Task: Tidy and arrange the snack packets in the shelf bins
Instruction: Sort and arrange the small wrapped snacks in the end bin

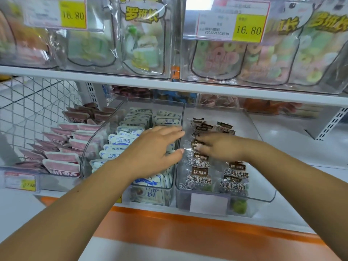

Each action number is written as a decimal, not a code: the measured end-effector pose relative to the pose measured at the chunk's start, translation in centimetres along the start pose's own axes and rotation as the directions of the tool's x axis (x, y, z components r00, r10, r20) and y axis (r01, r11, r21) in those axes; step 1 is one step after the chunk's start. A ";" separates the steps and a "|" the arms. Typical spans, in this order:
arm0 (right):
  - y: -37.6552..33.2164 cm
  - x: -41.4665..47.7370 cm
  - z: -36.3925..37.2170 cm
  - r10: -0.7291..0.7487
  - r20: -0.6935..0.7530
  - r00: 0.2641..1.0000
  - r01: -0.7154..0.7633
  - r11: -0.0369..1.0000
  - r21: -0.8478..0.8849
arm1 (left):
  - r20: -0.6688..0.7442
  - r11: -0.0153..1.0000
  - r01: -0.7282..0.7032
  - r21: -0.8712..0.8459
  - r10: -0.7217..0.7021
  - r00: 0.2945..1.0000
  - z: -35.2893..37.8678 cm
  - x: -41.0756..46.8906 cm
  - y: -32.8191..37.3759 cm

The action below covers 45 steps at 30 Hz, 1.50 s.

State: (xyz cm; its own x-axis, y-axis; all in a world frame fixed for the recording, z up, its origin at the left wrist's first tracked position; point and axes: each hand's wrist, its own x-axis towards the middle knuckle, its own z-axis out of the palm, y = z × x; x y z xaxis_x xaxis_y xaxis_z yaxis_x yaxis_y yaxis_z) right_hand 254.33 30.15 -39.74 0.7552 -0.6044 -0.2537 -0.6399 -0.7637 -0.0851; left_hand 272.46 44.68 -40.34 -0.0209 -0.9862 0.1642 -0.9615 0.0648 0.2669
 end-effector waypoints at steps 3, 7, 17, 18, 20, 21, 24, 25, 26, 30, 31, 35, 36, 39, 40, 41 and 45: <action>1.9 0.7 -2.4 0.057 -0.241 0.969 -0.038 0.996 0.083 | -0.001 1.000 0.002 0.009 -0.002 1.000 -0.2 0.2 0.1; 3.7 2.9 -2.8 0.141 -0.249 0.958 -0.127 0.989 0.071 | -0.004 1.000 0.006 0.006 -0.006 1.000 -0.2 0.4 0.2; 2.6 7.3 -1.5 0.078 -0.391 0.917 -0.033 0.992 0.119 | -0.039 1.000 -0.006 -0.030 0.005 0.999 0.5 0.5 -0.2; 2.9 7.3 -1.4 0.086 -0.352 0.932 -0.026 0.985 0.171 | -0.038 0.999 -0.006 -0.035 0.004 0.999 0.5 0.5 -0.1; 3.6 6.7 -2.2 0.061 -0.324 0.944 0.030 0.963 0.268 | -0.027 0.999 0.000 -0.041 -0.001 1.000 0.3 0.5 -0.1; 3.9 6.3 -2.9 0.031 -0.347 0.937 0.068 0.961 0.270 | -0.020 0.999 0.000 -0.034 -0.001 1.000 0.1 0.6 -0.1; 5.6 4.4 -5.0 -0.011 -0.340 0.940 0.073 0.983 0.171 | -0.013 1.000 -0.010 0.001 0.010 1.000 -0.7 1.2 0.9; 6.2 3.5 -5.4 -0.007 -0.257 0.966 0.041 0.991 0.128 | 0.003 0.999 -0.035 0.020 0.034 0.999 -1.0 1.7 1.6; 6.6 2.5 -5.6 0.010 -0.138 0.990 0.001 0.997 0.079 | 0.037 0.996 -0.071 0.050 0.070 0.997 -1.1 2.4 2.5; 6.1 0.1 -4.9 0.089 0.147 0.985 -0.068 0.987 -0.145 | 0.286 0.955 -0.165 0.248 0.090 0.954 0.0 6.6 5.1; 5.9 0.2 -4.3 0.084 0.169 0.982 -0.045 0.975 -0.219 | 0.338 0.928 -0.169 0.331 0.051 0.940 0.6 7.5 5.3; 6.1 0.7 -3.8 0.132 0.260 0.957 -0.067 0.968 -0.243 | 0.474 0.831 -0.164 0.532 -0.132 0.871 1.4 9.1 5.4; 6.2 0.4 -4.1 0.125 0.284 0.951 -0.066 0.976 -0.210 | 0.488 0.859 -0.151 0.489 -0.126 0.864 1.2 9.1 5.5; 6.3 -0.4 -5.1 0.054 0.200 0.978 -0.044 0.997 -0.056 | 0.374 0.953 -0.106 0.285 -0.009 0.927 0.1 9.8 5.5; 6.4 -0.4 -5.1 0.047 0.122 0.991 -0.043 0.998 -0.036 | 0.291 0.955 -0.124 0.269 0.042 0.956 0.1 10.7 5.3; 6.5 -0.4 -5.0 0.051 0.059 0.997 -0.048 0.998 -0.042 | 0.237 0.949 -0.133 0.285 0.065 0.969 0.3 11.6 5.0; 6.7 0.0 -3.8 0.082 0.101 0.991 -0.065 0.986 -0.156 | 0.209 0.934 -0.091 0.346 0.018 0.978 1.5 14.7 3.8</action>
State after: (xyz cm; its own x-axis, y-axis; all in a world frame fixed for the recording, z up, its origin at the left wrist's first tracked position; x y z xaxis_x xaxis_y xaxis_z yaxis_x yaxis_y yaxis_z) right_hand 250.61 24.18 -36.68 0.6820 -0.6388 -0.3562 -0.6578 -0.7486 0.0831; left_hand 268.05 30.18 -38.28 -0.0947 -0.9949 -0.0336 -0.9908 0.0975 -0.0943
